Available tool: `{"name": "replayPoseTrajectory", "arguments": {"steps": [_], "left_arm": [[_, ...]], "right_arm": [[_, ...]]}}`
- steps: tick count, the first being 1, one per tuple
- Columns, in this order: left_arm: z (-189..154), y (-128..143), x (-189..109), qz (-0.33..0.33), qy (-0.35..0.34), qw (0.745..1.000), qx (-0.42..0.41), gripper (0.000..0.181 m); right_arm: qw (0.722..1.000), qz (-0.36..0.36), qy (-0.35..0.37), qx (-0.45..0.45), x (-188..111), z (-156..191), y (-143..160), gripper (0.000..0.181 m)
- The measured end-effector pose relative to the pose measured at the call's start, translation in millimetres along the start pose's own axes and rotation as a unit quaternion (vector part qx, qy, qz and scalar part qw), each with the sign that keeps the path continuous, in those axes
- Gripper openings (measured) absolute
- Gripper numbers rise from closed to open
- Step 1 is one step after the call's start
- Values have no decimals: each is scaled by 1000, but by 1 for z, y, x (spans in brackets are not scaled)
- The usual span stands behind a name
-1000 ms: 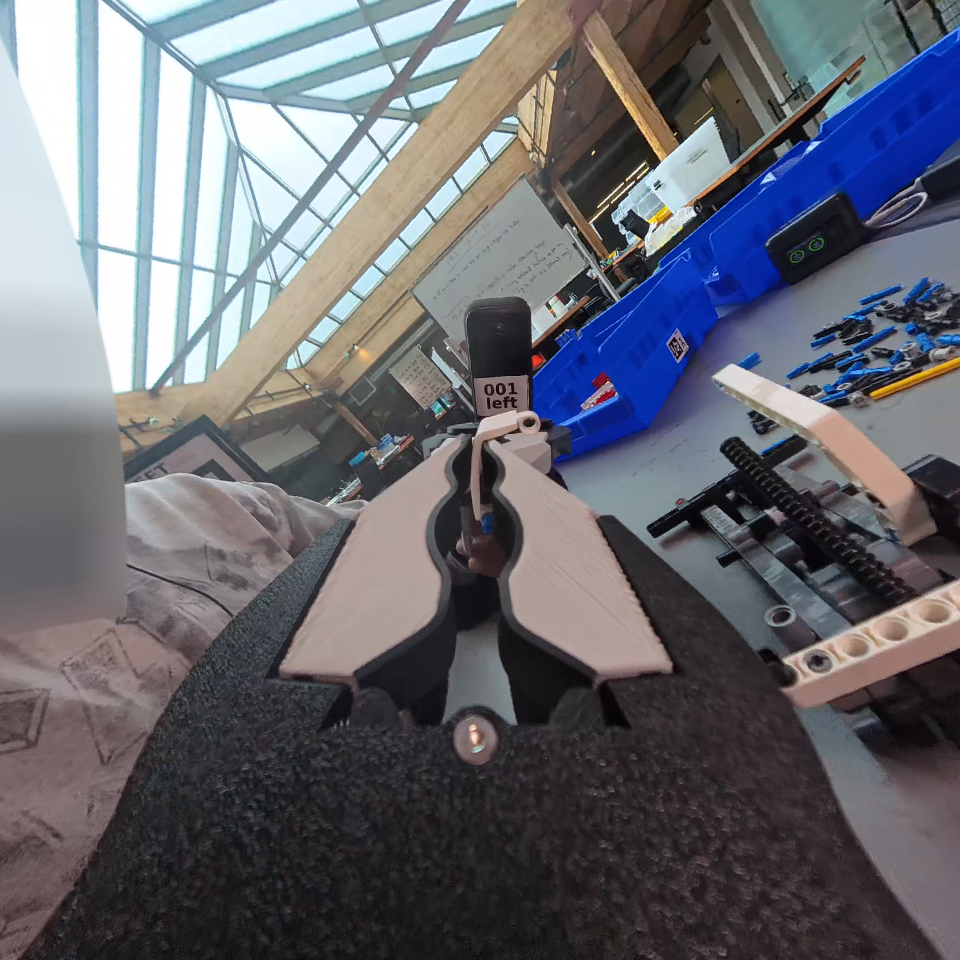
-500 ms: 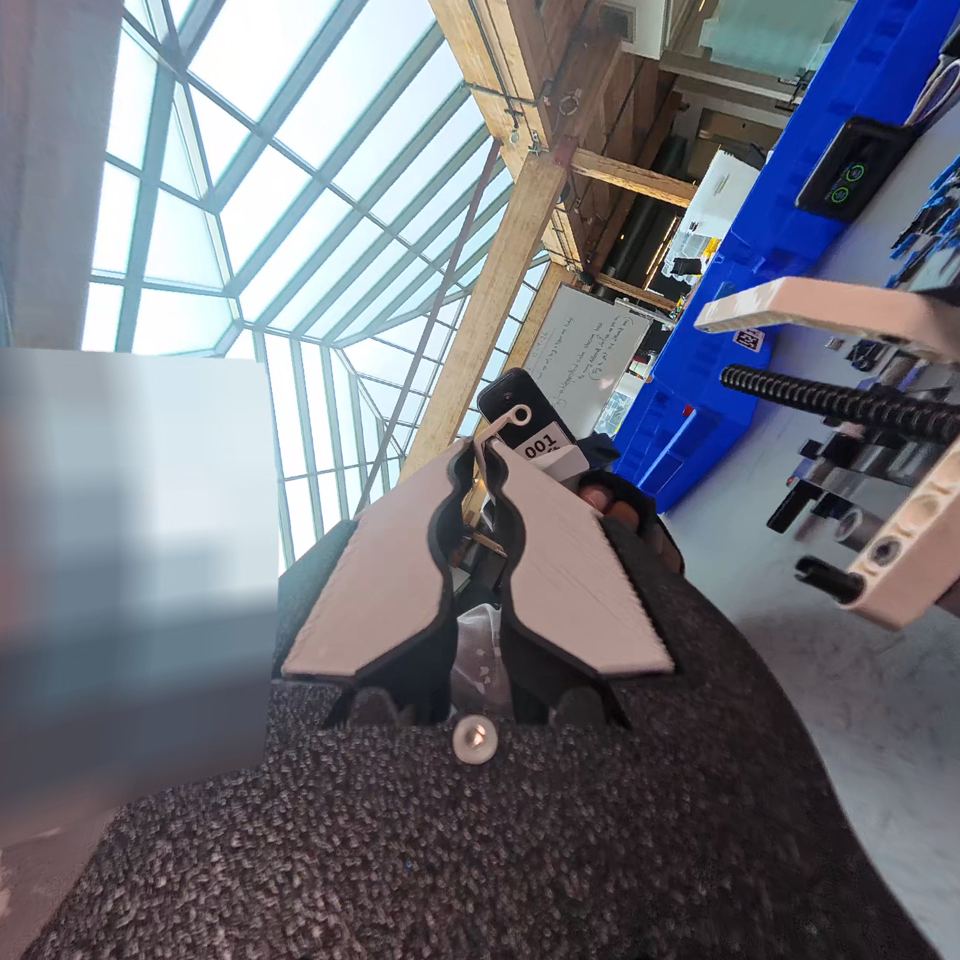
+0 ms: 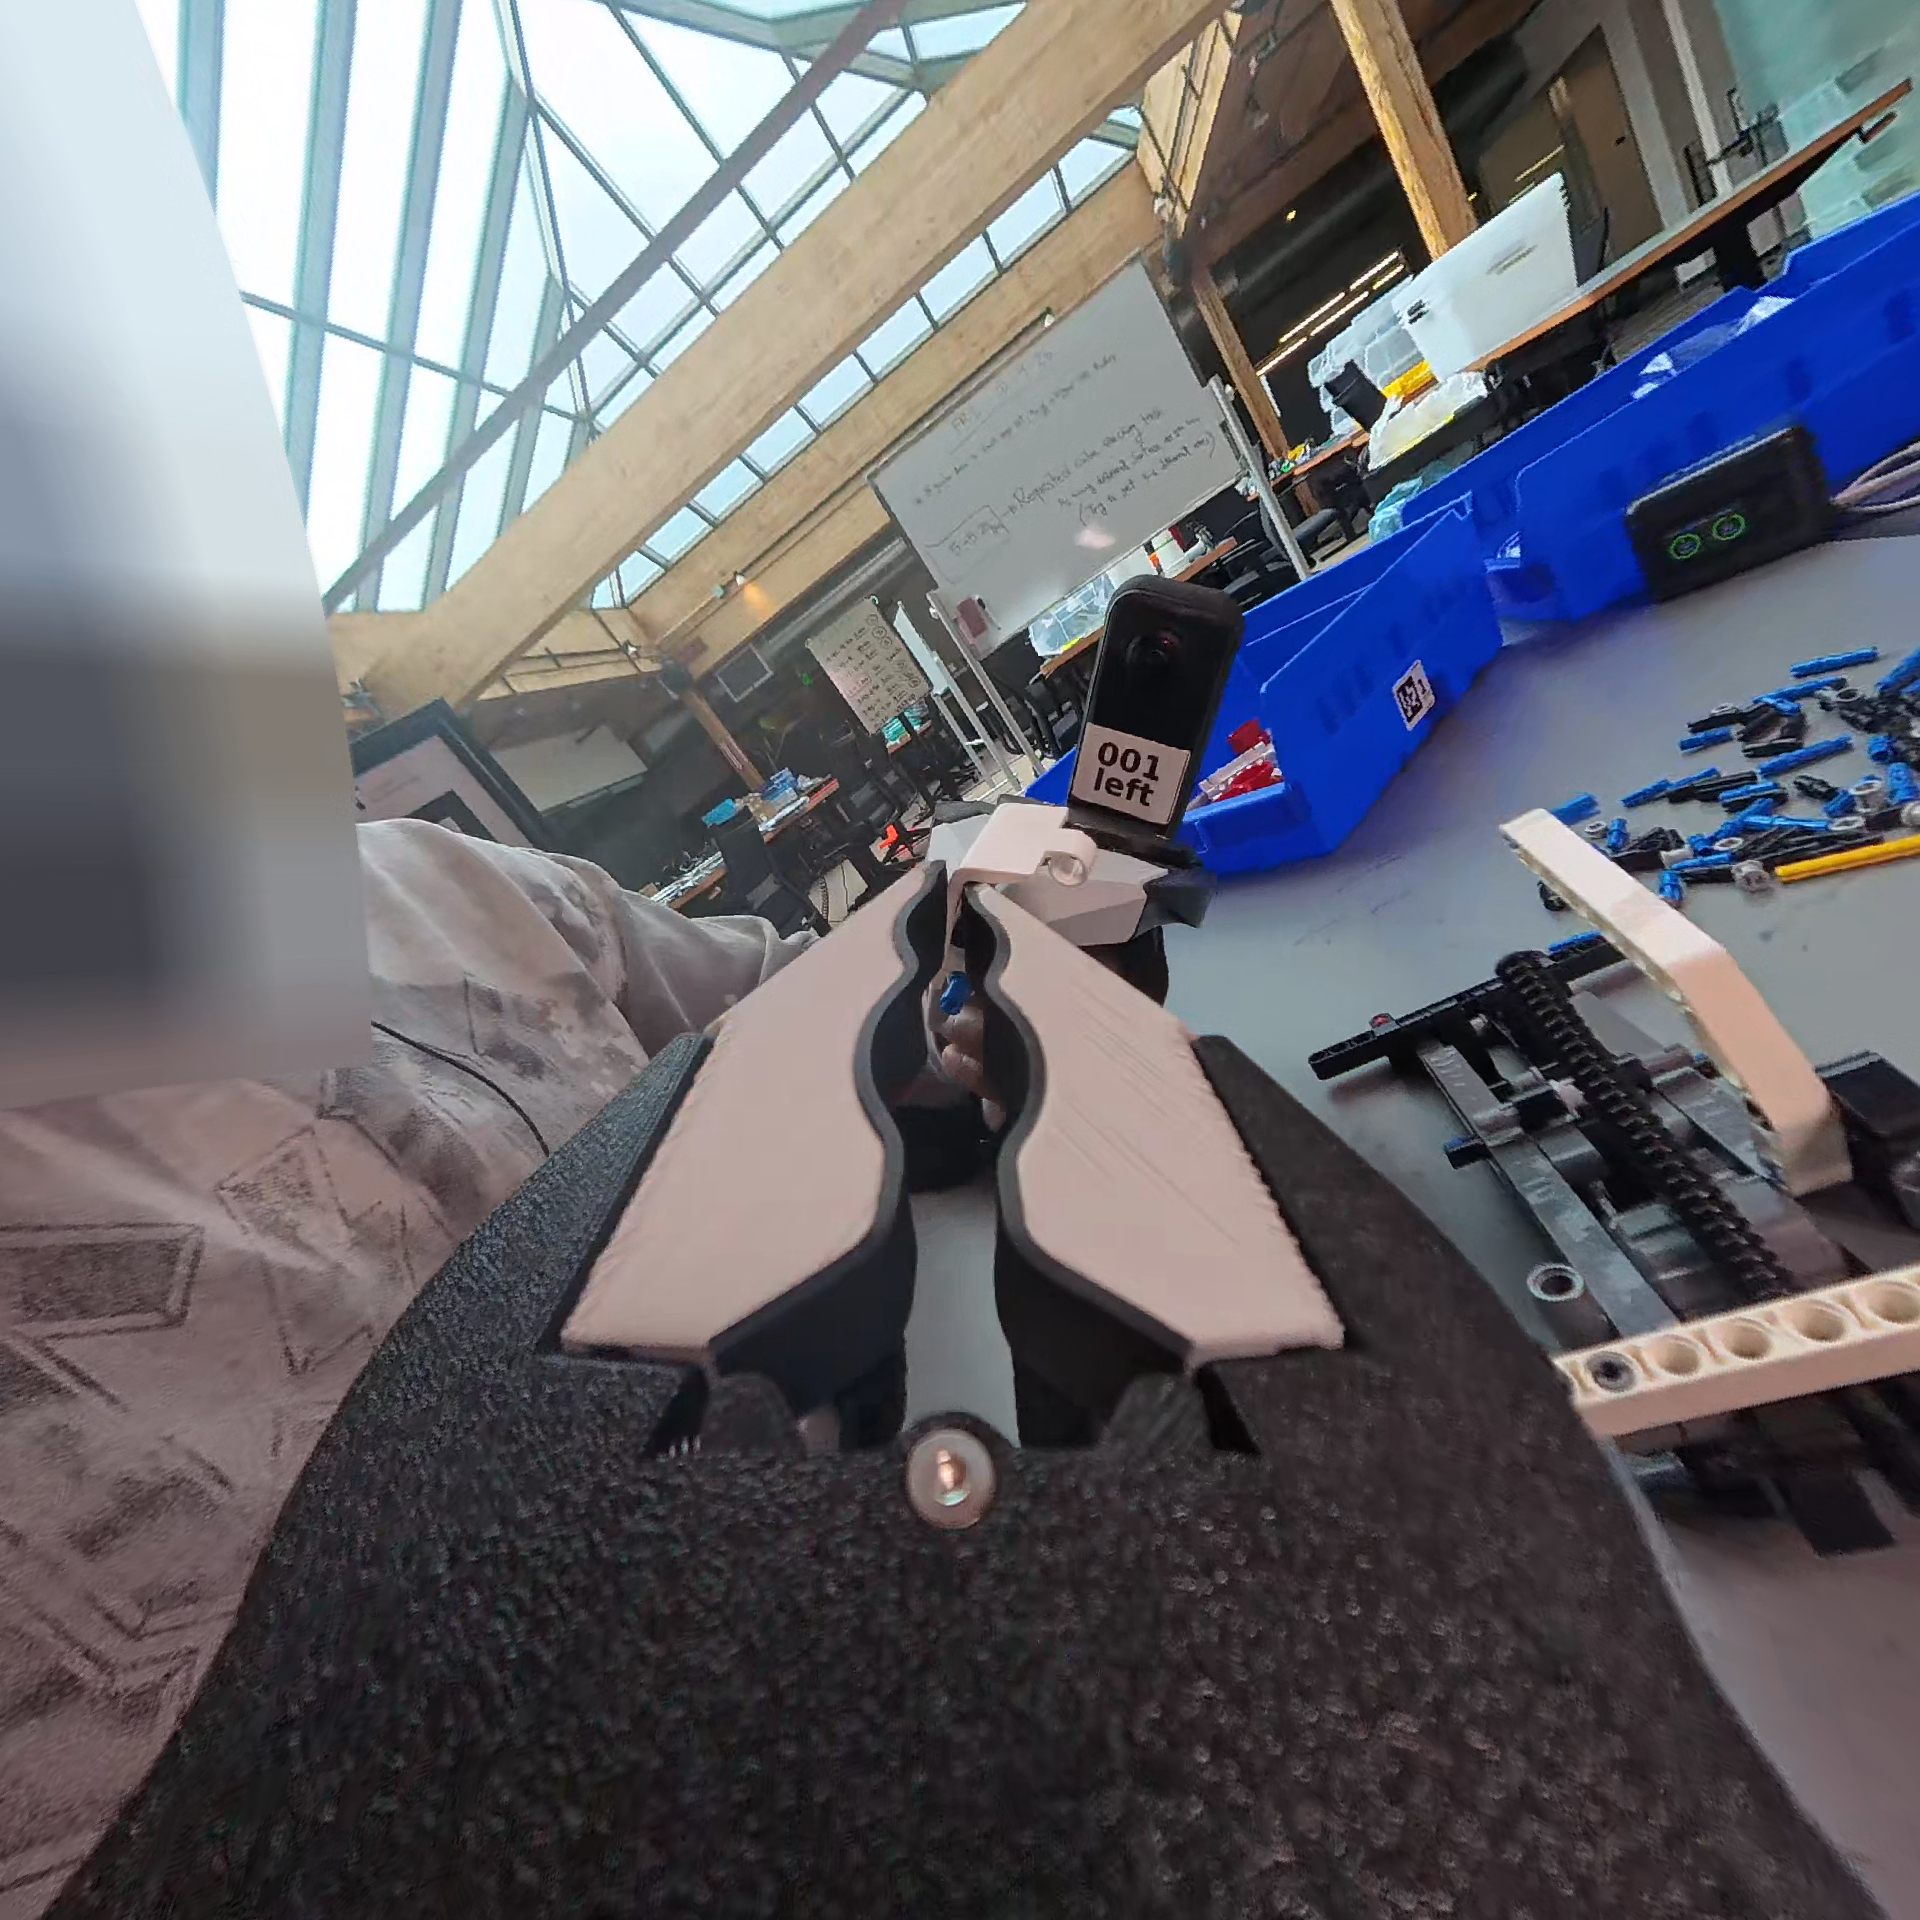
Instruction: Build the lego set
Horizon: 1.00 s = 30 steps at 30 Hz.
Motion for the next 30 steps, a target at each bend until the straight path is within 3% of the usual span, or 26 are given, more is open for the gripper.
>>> {"name": "replayPoseTrajectory", "arguments": {"steps": [1,4,7,9,11,14,18,20,23,27,30], "left_arm": [[-2,0,0,8,-2,1000,13,0],[-6,6,-1,33,-4,999,42,1],[-7,-1,-12,30,-1,998,49,1],[-6,1,-14,43,-2,998,46,0],[-6,5,-13,64,6,998,25,1],[-3,17,-13,104,15,994,-14,1],[-1,41,-11,176,18,983,-39,1],[-1,50,-10,196,20,979,-48,1],[-4,53,-11,203,32,977,-54,4],[1,17,-20,113,15,993,-31,21],[11,3,-28,76,-28,997,8,30]], "right_arm": [[1000,3,-5,2,1,2,0,1],[998,36,-36,21,-3,8,7,2],[999,41,-25,-16,-27,2,3,0],[999,24,9,-37,-39,-8,-6,21],[989,57,39,-127,-39,-9,-2,32],[939,162,83,-290,-29,-9,19,49],[883,224,73,-406,-11,1,42,63],[868,244,53,-430,-4,6,57,59],[851,245,66,-460,-2,2,62,22],[867,176,114,-452,-7,-5,38,20],[842,129,187,-490,-12,-15,18,20]]}}
Point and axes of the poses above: each gripper's, where its closed fingertips meet, x out along the fingers, y out of its underside, z = x × y across the jaws, the point moved 2 cm from there along -x, back along the fingers, and after that the axes turned 3 degrees about -z, right-handed, at the moved point
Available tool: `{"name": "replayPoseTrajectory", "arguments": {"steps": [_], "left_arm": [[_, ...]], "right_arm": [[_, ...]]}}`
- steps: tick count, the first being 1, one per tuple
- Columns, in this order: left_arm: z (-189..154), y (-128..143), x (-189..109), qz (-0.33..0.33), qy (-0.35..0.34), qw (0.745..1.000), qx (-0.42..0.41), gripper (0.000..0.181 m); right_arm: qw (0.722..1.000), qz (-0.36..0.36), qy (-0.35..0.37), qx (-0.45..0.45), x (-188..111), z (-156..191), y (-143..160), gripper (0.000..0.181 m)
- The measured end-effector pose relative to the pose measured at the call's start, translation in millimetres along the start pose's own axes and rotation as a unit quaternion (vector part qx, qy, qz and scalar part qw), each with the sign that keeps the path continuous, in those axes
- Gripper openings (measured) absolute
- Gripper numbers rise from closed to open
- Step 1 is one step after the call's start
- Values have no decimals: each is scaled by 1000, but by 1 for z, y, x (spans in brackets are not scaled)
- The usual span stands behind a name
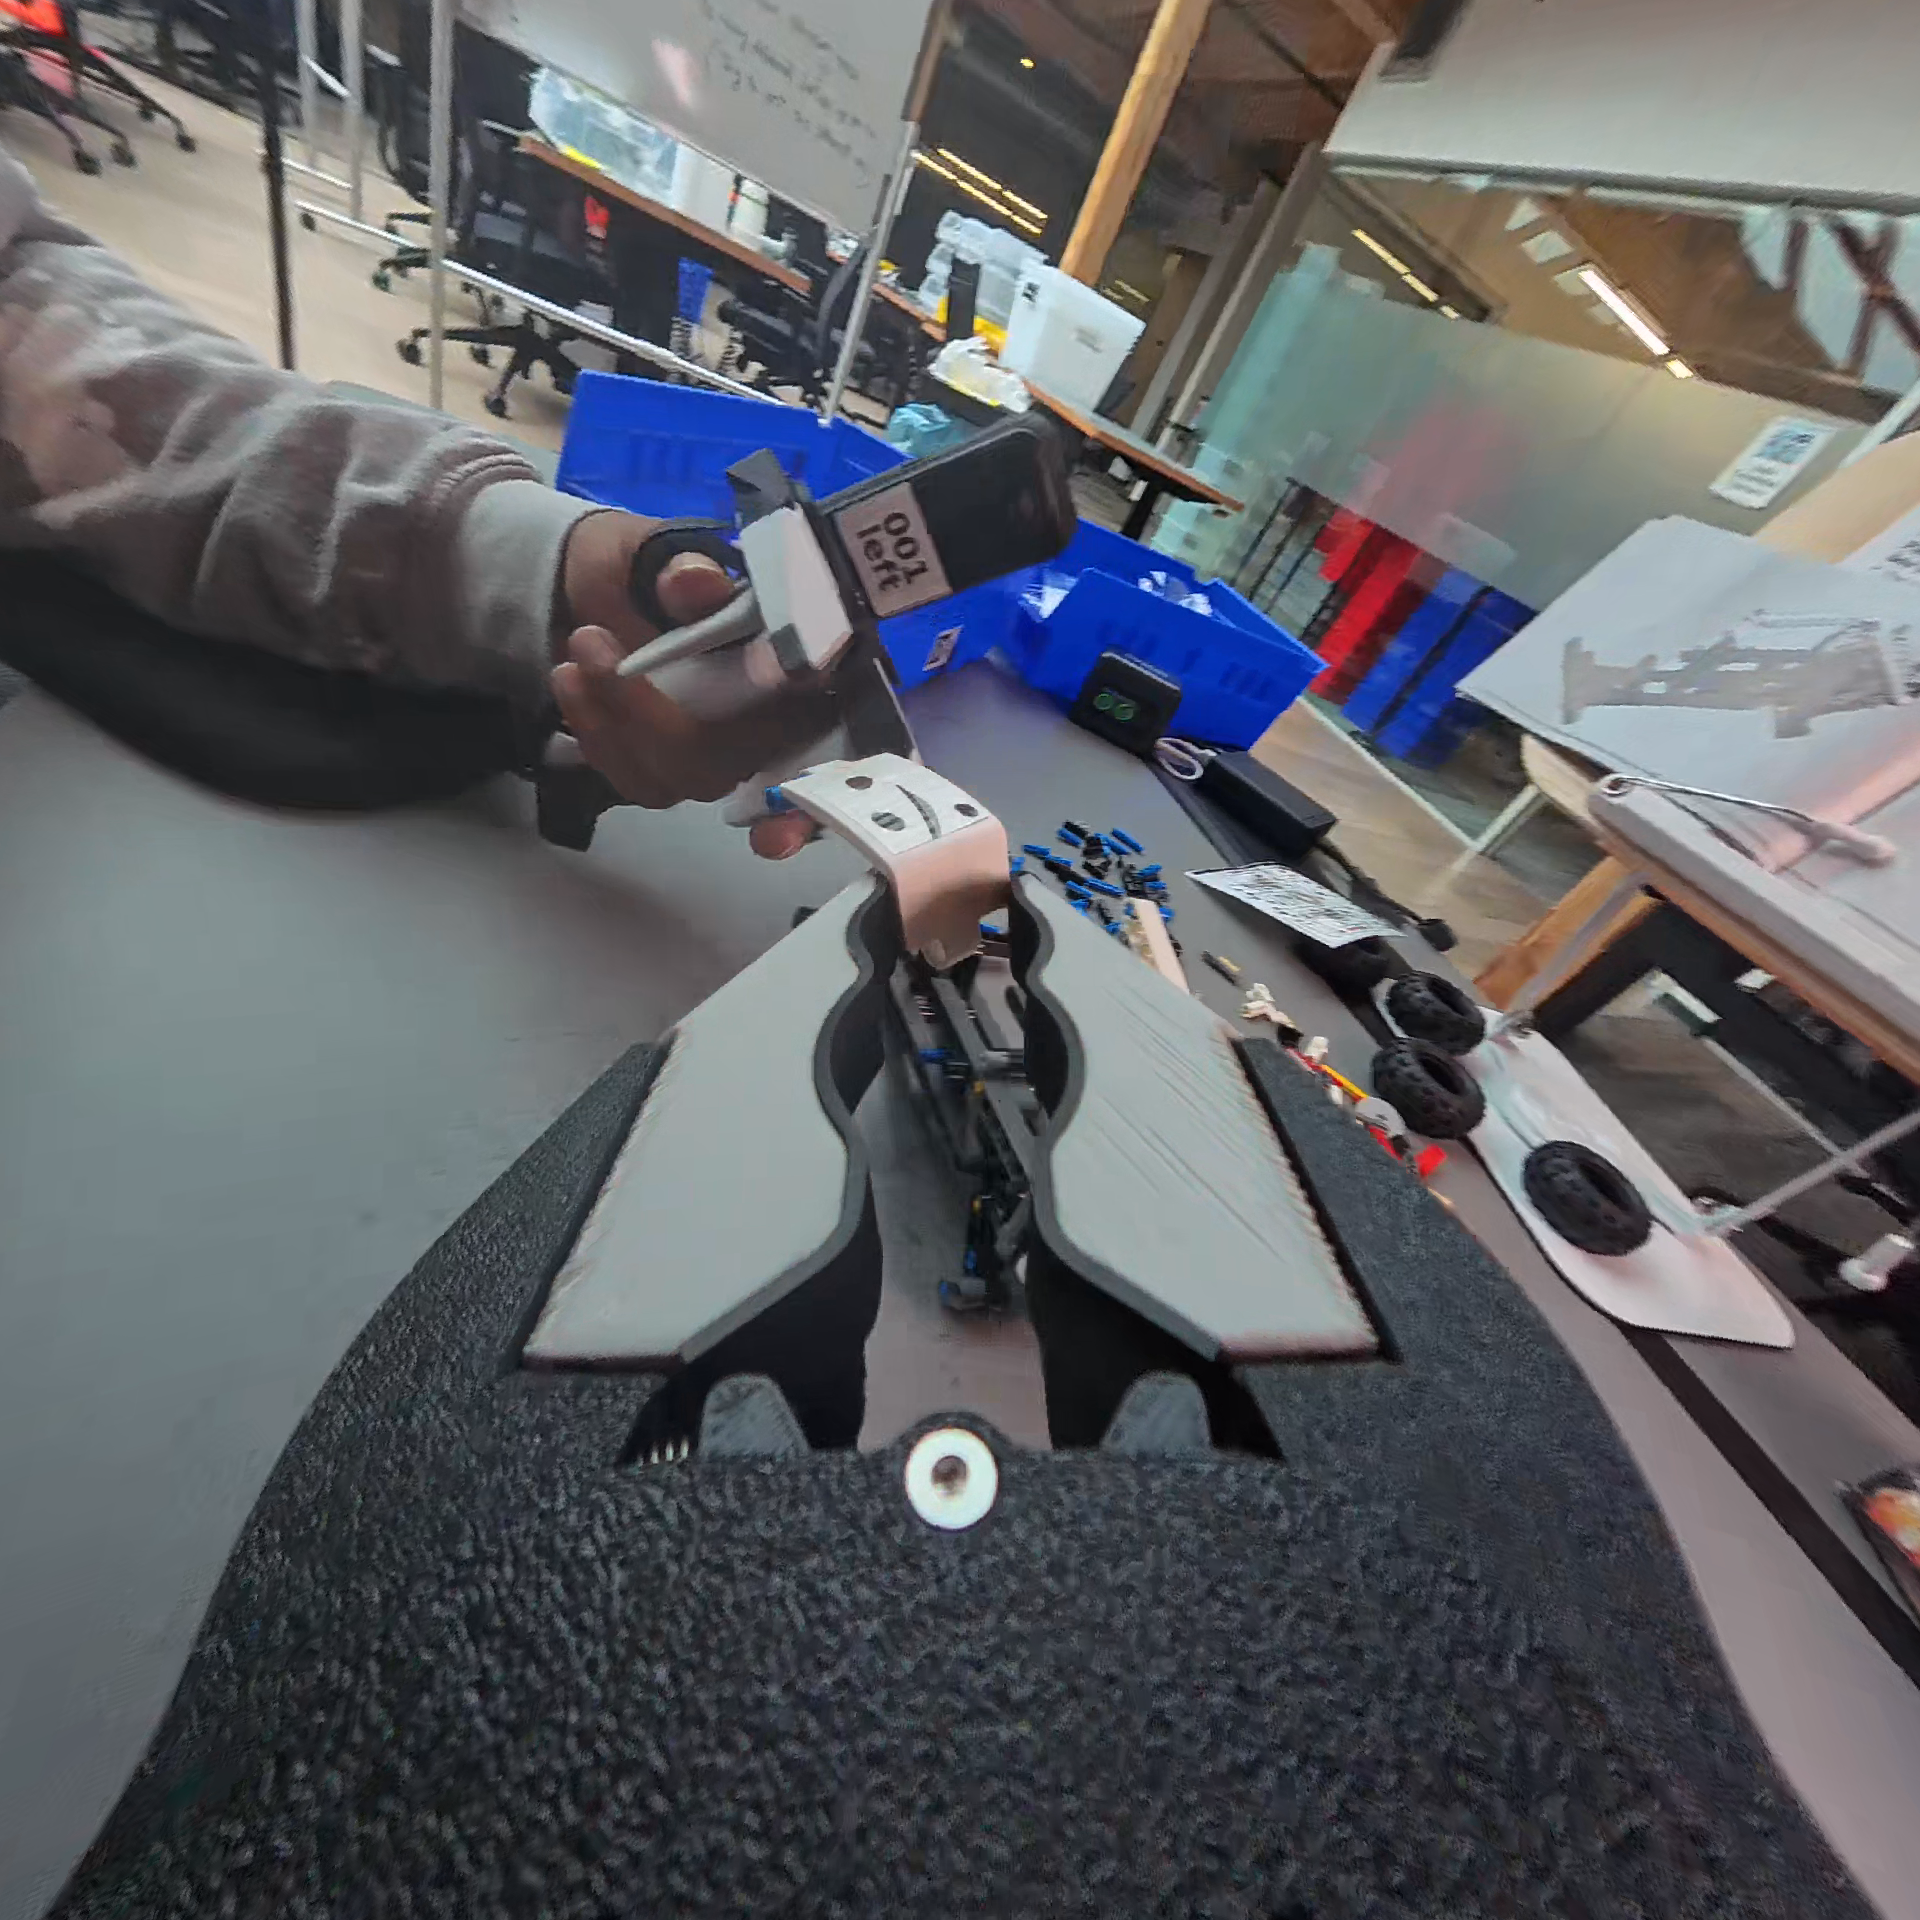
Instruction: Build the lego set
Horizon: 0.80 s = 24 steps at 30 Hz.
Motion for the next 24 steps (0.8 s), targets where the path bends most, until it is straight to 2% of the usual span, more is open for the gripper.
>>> {"name": "replayPoseTrajectory", "arguments": {"steps": [3,5,7,9,11,13,16,19,21,24], "left_arm": [[0,0,5,-8,-11,1000,12,33],[0,2,11,-8,-25,999,35,33],[1,3,16,-4,-66,993,99,34],[4,8,21,22,-120,976,178,34],[6,11,22,44,-156,958,237,26],[6,13,23,52,-168,952,252,23],[3,13,21,58,-146,962,222,23],[2,21,14,87,-106,973,185,22],[0,32,10,127,-82,973,176,22],[3,55,4,207,-71,956,194,21]], "right_arm": [[998,4,56,-29,1,-11,1,20],[997,9,64,-36,3,-10,4,20],[997,10,65,-35,5,-8,5,20],[998,6,66,-23,8,-4,5,19],[998,7,64,-24,10,-1,5,17],[997,12,69,-22,12,-1,8,13],[998,19,57,-25,12,2,11,13],[999,31,19,-39,13,12,13,14],[998,44,-47,-20,11,28,18,19],[984,79,-157,34,4,57,29,29]]}}
Point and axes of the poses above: each gripper's, where its closed fingertips meet, x out along the fingers, y out of its underside, z = x × y across the jaws, the point moved 2 cm from there along -x, back along the fingers, and after that the axes turned 3 degrees about -z, right-handed, at the moved point
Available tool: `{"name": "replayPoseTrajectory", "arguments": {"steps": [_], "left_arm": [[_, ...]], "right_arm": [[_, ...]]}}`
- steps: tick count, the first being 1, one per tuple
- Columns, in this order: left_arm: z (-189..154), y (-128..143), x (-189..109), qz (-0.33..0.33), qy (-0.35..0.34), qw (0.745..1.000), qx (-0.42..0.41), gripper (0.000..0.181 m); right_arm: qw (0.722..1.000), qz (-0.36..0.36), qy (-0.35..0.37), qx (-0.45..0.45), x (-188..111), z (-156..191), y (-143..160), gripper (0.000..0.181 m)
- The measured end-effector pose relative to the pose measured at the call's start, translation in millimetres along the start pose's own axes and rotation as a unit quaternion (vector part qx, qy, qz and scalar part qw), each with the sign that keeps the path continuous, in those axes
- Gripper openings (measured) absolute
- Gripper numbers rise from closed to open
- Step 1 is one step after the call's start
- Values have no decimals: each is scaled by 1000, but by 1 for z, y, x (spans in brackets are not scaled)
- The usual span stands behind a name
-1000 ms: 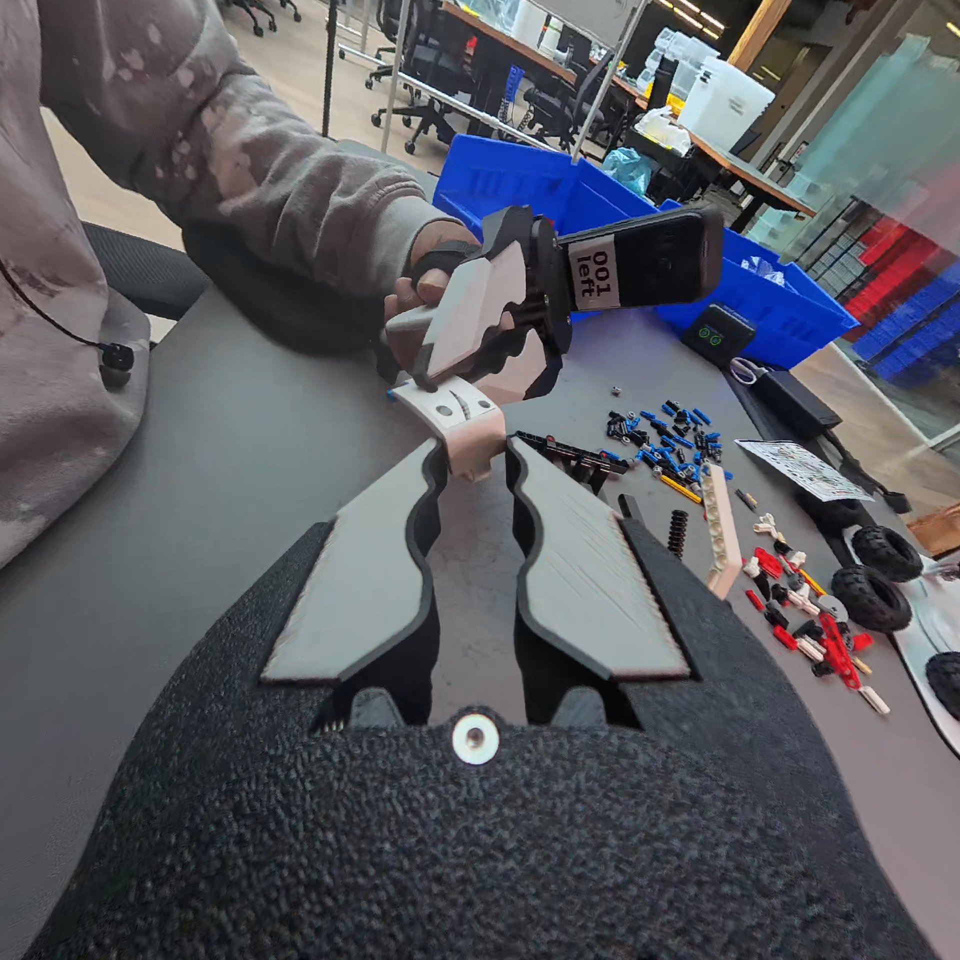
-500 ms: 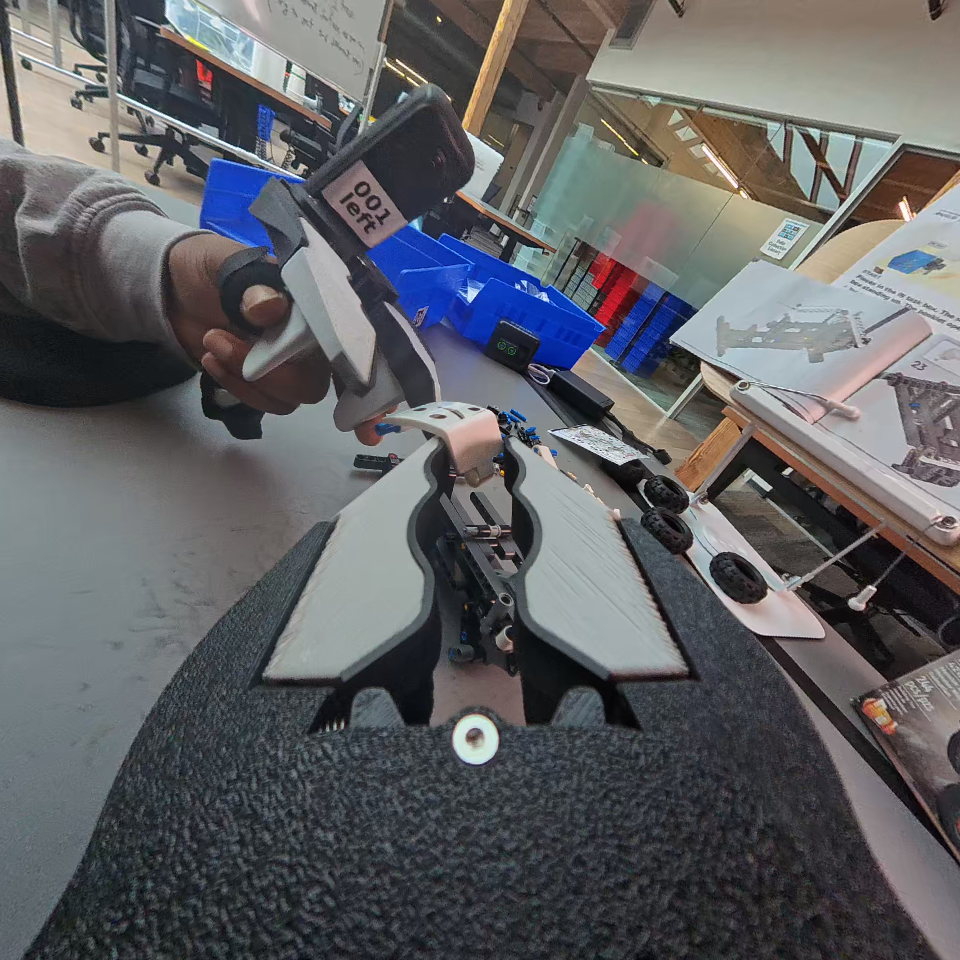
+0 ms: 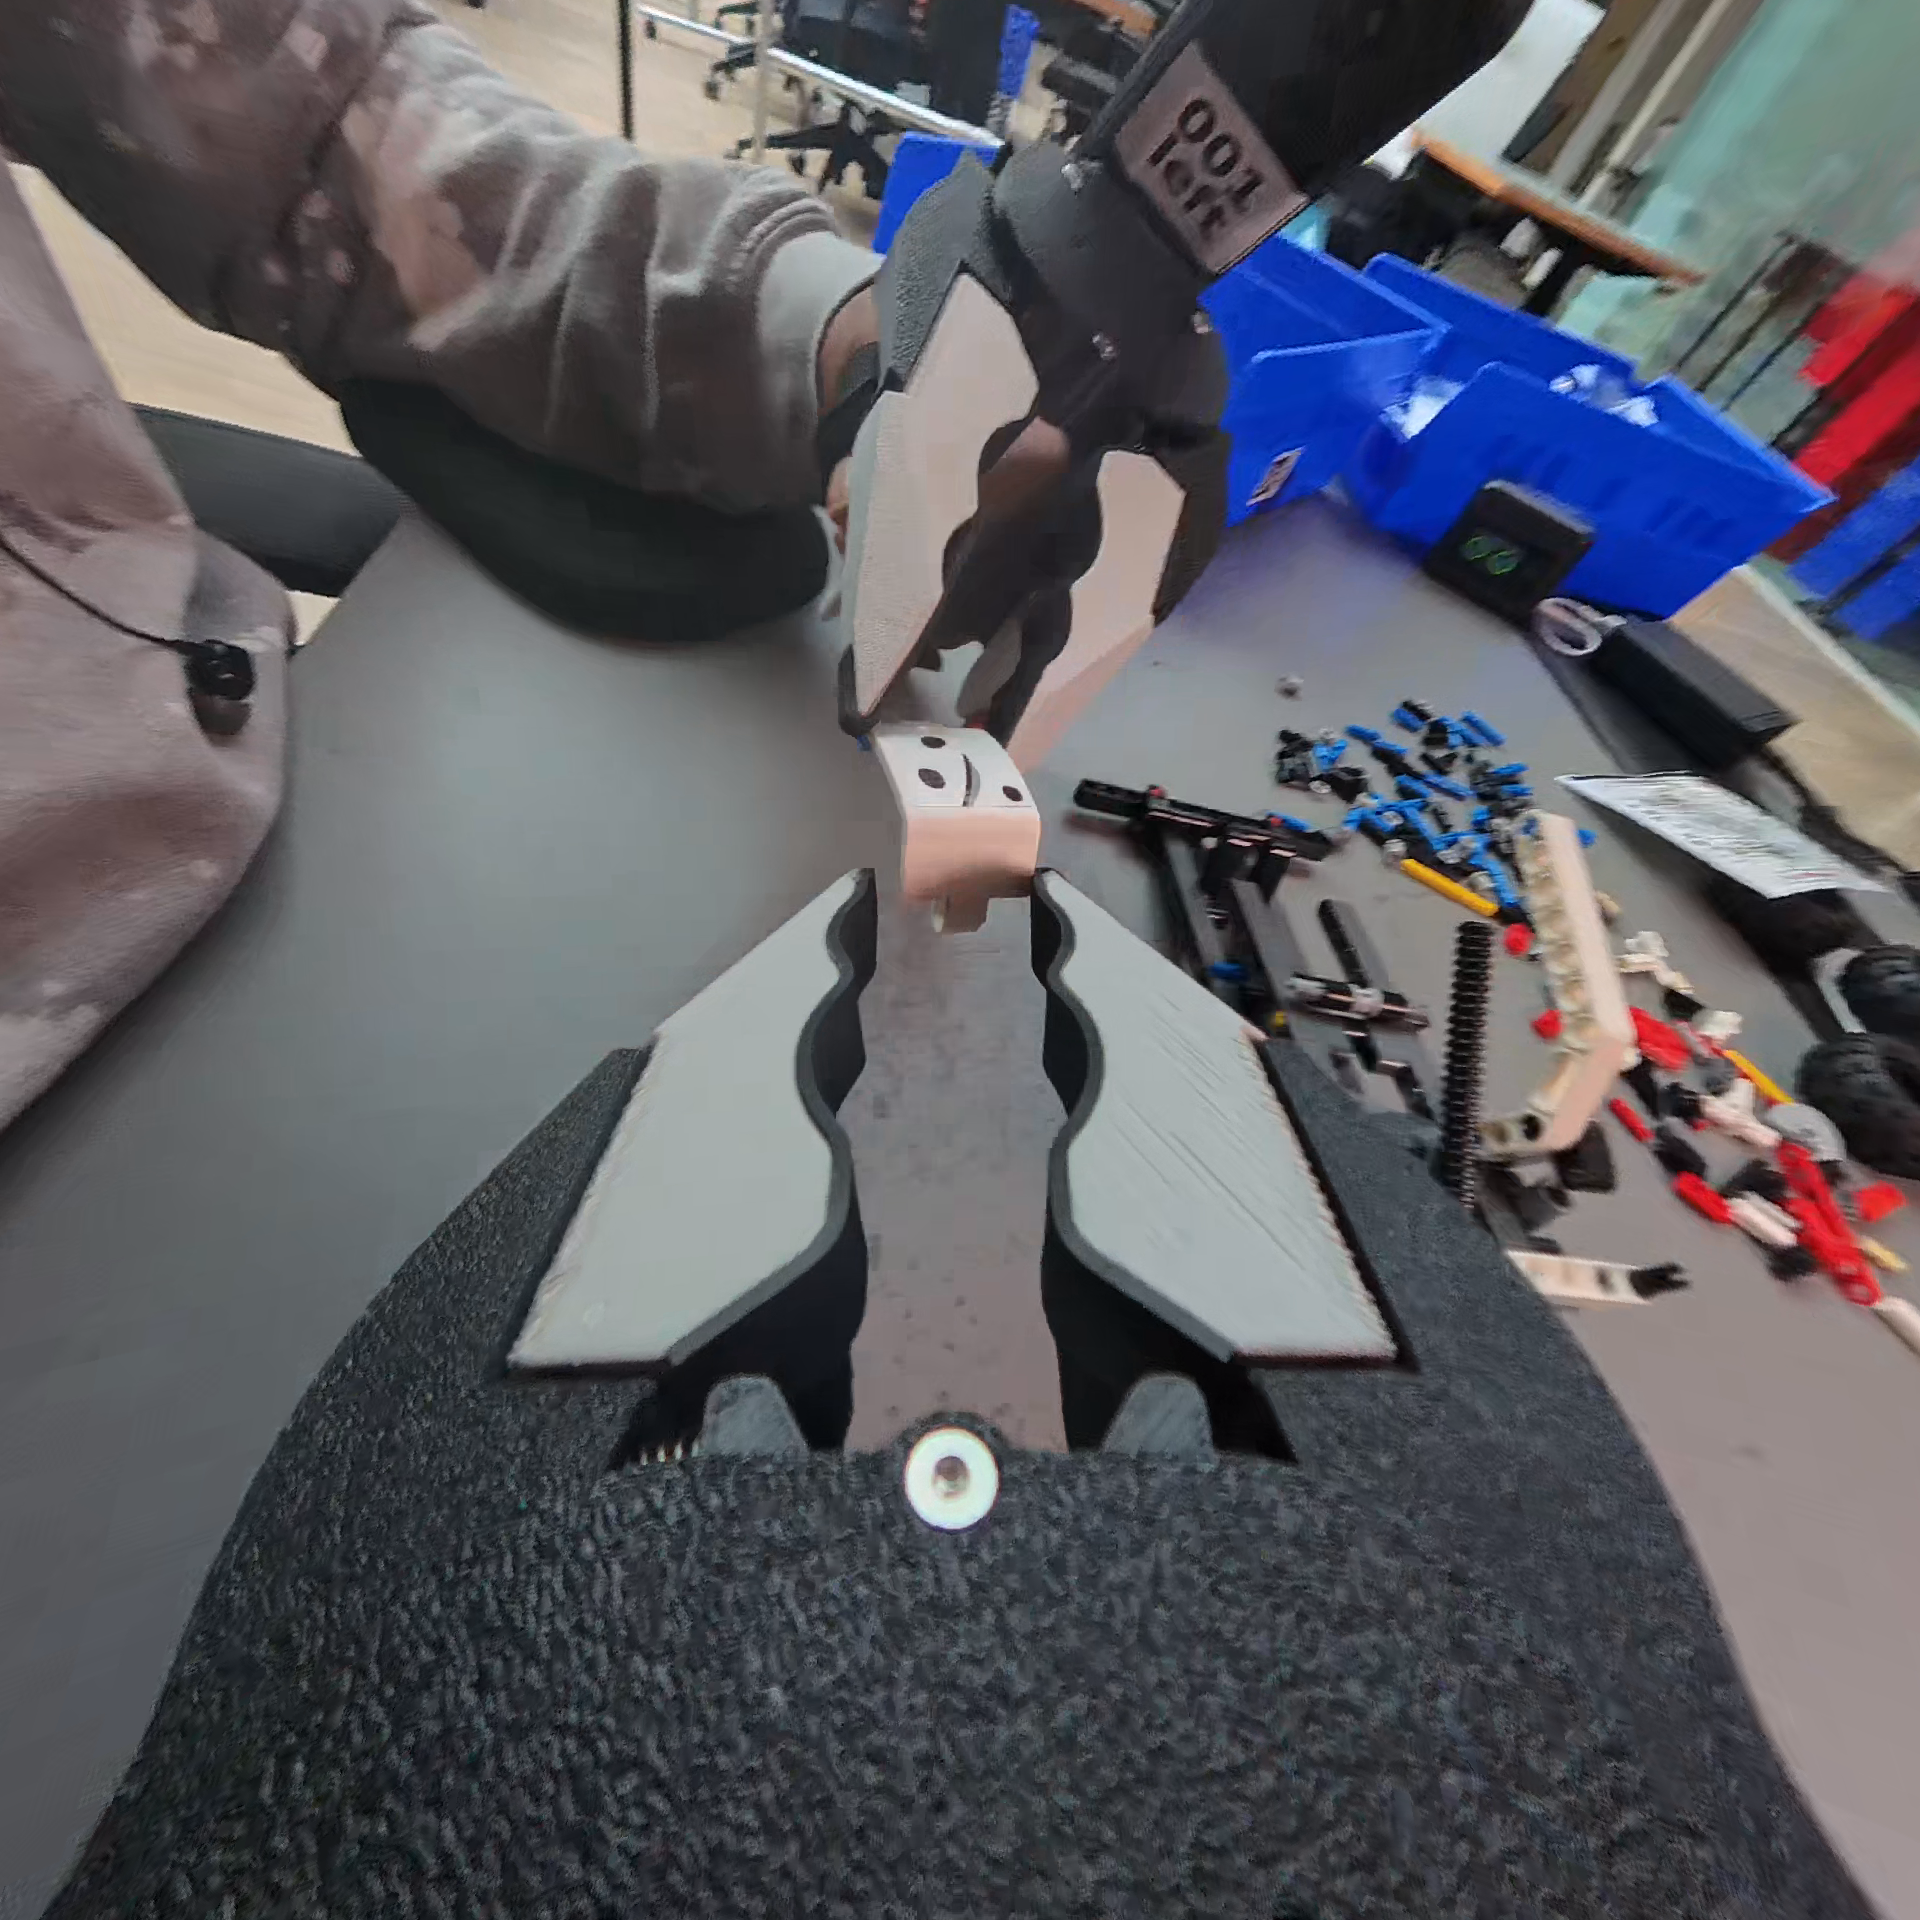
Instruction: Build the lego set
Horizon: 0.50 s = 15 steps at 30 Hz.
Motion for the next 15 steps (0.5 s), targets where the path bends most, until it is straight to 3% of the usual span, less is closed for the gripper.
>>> {"name": "replayPoseTrajectory", "arguments": {"steps": [3,7,12,15], "left_arm": [[-5,15,8,50,8,999,19,21],[-7,26,14,83,10,996,32,21],[10,15,10,47,-40,998,28,23],[21,9,6,29,-88,995,48,35]], "right_arm": [[998,20,-56,24,6,19,8,33],[995,47,-84,29,10,30,15,26],[997,55,-40,40,10,13,20,25],[997,43,4,60,10,-3,21,25]]}}
Point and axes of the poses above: each gripper's, where its closed fingertips meet, x out along the fingers, y out of its underside, z = x × y across the jaws, the point moved 2 cm from there along -x, back along the fingers, and after that the axes turned 3 degrees about -z, right-handed, at the moved point
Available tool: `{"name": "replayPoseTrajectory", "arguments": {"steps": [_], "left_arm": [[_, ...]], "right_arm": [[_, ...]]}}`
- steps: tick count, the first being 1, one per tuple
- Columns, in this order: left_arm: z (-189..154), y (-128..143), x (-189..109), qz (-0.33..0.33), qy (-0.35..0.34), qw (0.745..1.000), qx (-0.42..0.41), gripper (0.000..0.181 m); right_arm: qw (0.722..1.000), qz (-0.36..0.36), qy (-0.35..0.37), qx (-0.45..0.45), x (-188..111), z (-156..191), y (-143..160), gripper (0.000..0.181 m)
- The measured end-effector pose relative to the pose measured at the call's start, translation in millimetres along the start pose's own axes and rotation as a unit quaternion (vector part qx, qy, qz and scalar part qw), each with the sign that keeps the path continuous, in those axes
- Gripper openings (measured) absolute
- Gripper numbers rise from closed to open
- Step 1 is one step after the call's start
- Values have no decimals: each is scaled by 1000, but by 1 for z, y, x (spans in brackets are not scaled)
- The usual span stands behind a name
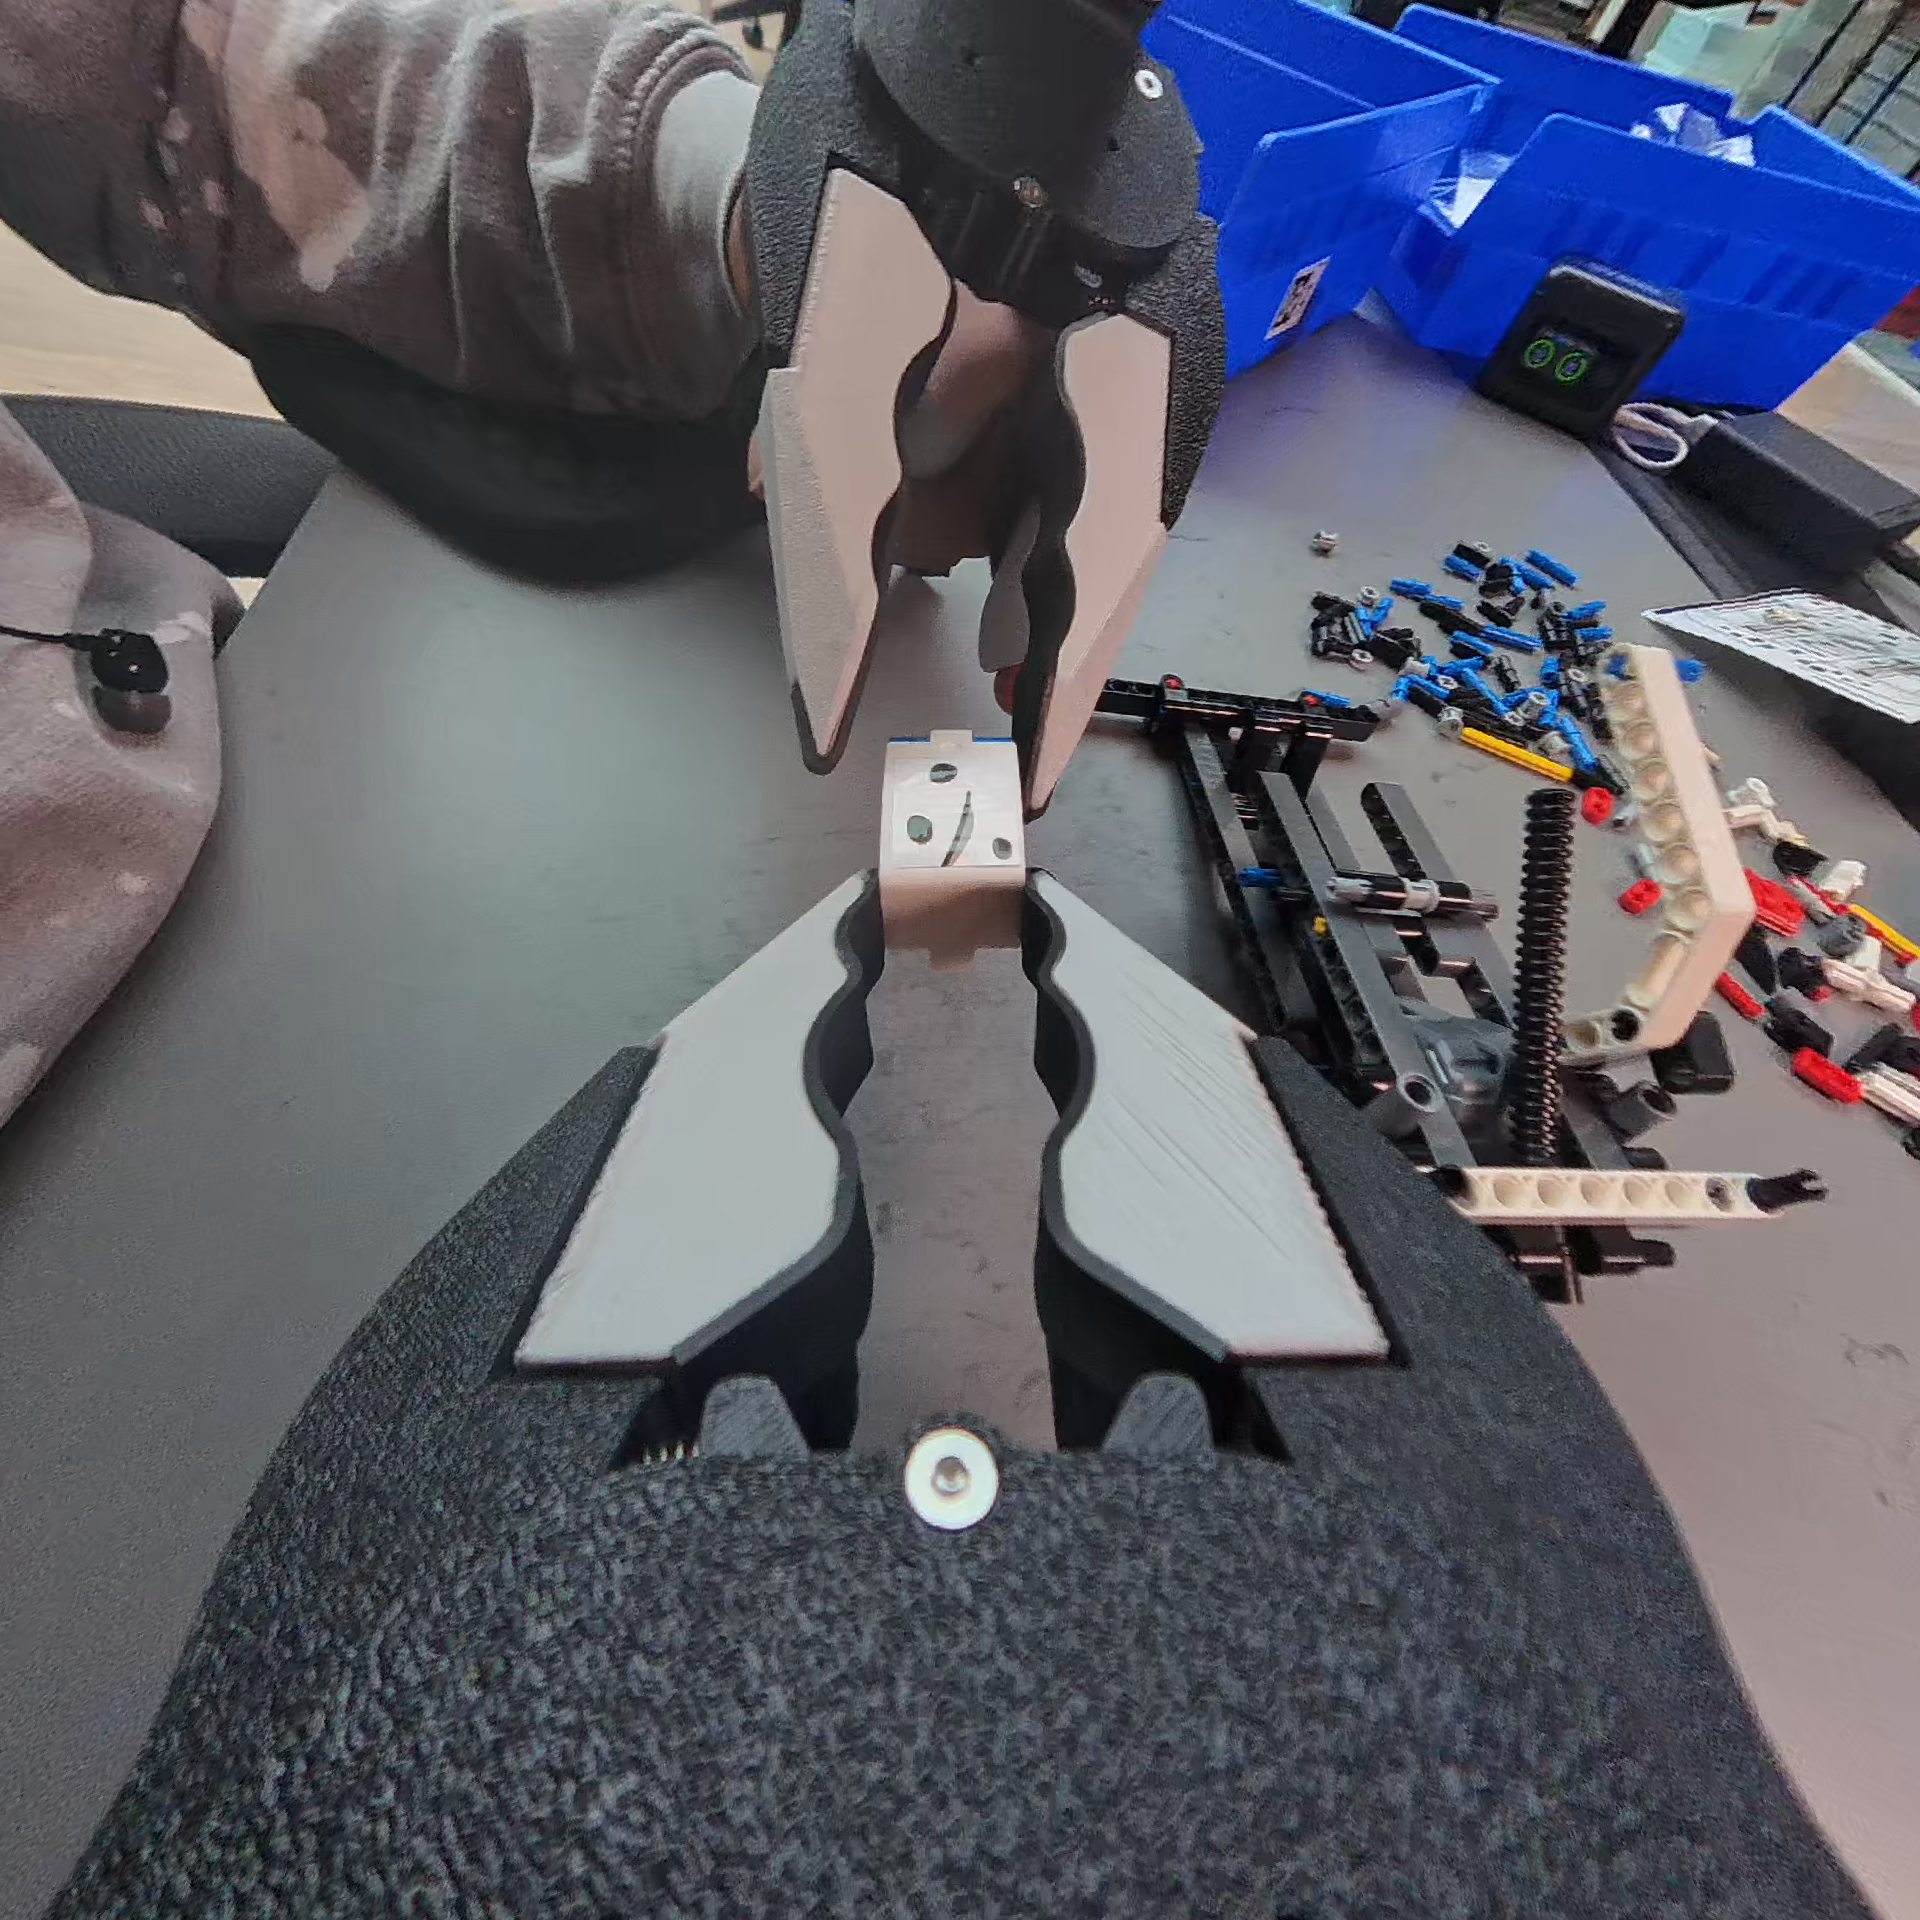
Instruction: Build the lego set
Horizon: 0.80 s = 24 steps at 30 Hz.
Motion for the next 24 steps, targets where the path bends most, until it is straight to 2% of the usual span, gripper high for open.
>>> {"name": "replayPoseTrajectory", "arguments": {"steps": [2,4,10,16,23,24], "left_arm": [[5,-3,0,-8,-26,1000,7,38],[8,-5,-1,-15,-41,999,12,31],[5,-11,-4,-33,-32,999,19,27],[1,3,2,22,-41,995,85,27],[-5,-4,0,-12,-13,997,72,26],[-6,-6,-1,-22,-7,997,68,26]], "right_arm": [[1000,-13,21,7,0,-7,-3,25],[999,-29,30,12,-1,-9,-7,25],[998,-61,30,4,-3,-8,-16,25],[1000,-13,-5,-19,0,4,-1,25],[1000,8,-23,-20,2,11,3,25],[1000,14,-20,-19,2,10,5,16]]}}
Point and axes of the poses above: each gripper's, where its closed fingertips meet, x out along the fingers, y out of its underside, z = x × y across the jaws, the point moved 2 cm from there along -x, back along the fingers, and after that the axes turned 3 degrees about -z, right-handed, at the moved point
